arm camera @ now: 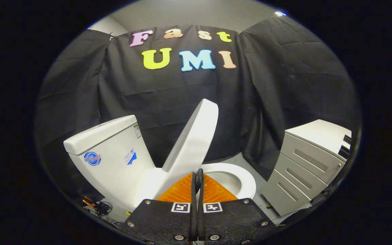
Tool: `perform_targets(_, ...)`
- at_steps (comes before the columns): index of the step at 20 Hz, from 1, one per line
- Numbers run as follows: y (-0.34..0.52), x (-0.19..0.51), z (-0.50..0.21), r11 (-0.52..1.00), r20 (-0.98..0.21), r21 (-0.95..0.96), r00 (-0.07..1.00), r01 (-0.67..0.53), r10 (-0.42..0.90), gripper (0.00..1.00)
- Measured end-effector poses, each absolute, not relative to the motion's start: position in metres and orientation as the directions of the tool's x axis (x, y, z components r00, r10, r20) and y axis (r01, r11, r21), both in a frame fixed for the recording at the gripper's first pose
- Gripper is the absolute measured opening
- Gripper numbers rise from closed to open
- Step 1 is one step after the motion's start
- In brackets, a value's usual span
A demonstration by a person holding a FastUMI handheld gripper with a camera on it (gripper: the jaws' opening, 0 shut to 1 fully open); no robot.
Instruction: Open the toilet lid.
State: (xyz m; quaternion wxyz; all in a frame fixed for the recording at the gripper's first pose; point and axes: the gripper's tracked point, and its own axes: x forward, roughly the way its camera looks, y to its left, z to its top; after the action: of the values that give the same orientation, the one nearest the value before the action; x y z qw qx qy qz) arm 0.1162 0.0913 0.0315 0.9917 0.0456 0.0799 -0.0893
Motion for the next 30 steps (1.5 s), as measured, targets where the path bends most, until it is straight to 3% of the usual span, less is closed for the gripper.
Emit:
perform_targets(15, 0.168, 0.126, 0.072, 0.989, -0.044, -0.131, 0.996, 0.066, -0.073, 0.00)
perform_targets(30, 0.248, 0.134, 0.082, 0.958, -0.025, -0.276, 0.997, -0.078, 0.074, 0.00)
